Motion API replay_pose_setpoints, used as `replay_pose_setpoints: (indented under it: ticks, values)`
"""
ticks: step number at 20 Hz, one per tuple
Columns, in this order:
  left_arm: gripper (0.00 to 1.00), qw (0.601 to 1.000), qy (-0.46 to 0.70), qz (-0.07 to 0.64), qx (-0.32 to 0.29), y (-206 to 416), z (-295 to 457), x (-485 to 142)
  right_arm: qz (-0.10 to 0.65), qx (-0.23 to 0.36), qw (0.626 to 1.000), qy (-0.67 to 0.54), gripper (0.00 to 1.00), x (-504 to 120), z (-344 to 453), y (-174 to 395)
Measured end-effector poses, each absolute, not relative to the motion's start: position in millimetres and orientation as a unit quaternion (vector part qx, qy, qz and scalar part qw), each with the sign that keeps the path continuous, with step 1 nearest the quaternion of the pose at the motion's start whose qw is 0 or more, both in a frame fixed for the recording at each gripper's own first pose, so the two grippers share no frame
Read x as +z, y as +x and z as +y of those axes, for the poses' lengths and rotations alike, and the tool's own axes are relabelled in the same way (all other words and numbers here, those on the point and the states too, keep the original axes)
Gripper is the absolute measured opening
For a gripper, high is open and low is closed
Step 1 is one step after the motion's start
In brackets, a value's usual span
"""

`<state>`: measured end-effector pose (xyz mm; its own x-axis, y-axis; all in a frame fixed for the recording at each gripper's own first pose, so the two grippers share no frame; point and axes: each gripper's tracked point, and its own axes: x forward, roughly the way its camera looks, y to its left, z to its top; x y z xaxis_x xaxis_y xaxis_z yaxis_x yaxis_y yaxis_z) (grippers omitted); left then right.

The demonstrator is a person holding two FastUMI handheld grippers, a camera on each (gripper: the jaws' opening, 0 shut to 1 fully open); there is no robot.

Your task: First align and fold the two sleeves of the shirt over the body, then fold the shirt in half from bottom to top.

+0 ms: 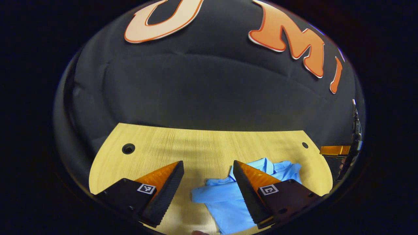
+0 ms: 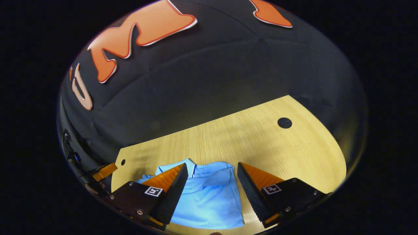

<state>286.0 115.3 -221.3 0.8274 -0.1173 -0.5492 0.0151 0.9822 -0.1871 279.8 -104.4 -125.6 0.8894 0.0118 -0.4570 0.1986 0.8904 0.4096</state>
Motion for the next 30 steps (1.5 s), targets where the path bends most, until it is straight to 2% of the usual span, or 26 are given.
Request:
replay_pose_setpoints:
  ticks: [7, 11, 18, 19, 20, 22, 27, 30]
  values:
    - [0.99, 0.972, -0.048, 0.227, -0.035, 207.0, 74.2, -141.6, 0.167, -0.039, 0.972, 0.161, 0.96, -79.7, -102.3, 201.6]
    - [0.99, 0.985, -0.02, 0.171, -0.025, 160.3, 54.8, -100.8, 0.102, -0.034, 0.987, 0.118, 0.96, -47.7, -102.4, 151.9]
    - [0.97, 0.995, -0.008, 0.1, -0.016, 67.2, 16.2, -41.7, 0.038, -0.014, 0.998, 0.054, 0.95, -19.8, -92.9, 54.8]
    - [0.95, 0.996, -0.005, 0.09, -0.012, 55.4, 12.2, -35.4, 0.029, -0.01, 0.998, 0.05, 0.95, -17.1, -90.7, 43.4]
    - [0.99, 0.997, -0.002, 0.081, -0.007, 43.3, 8.7, -27.9, 0.021, -0.007, 0.999, 0.046, 0.95, -15.6, -87.3, 32.1]
    - [0.99, 0.998, -0.003, 0.067, 0.001, 17.9, -4.0, -15.9, 0.004, -0.003, 1.0, 0.03, 0.96, -10.1, -84.5, 8.0]
    - [1.0, 0.999, 0.003, 0.029, 0.016, -43.7, -33.9, 2.2, -0.021, -0.025, 0.998, 0.061, 0.96, -10.6, -77.9, -36.6]
    - [0.95, 1.0, 0.018, 0.021, -0.005, -64.9, -55.2, -1.7, -0.03, -0.039, 0.997, 0.061, 0.96, -8.0, -84.7, -52.8]
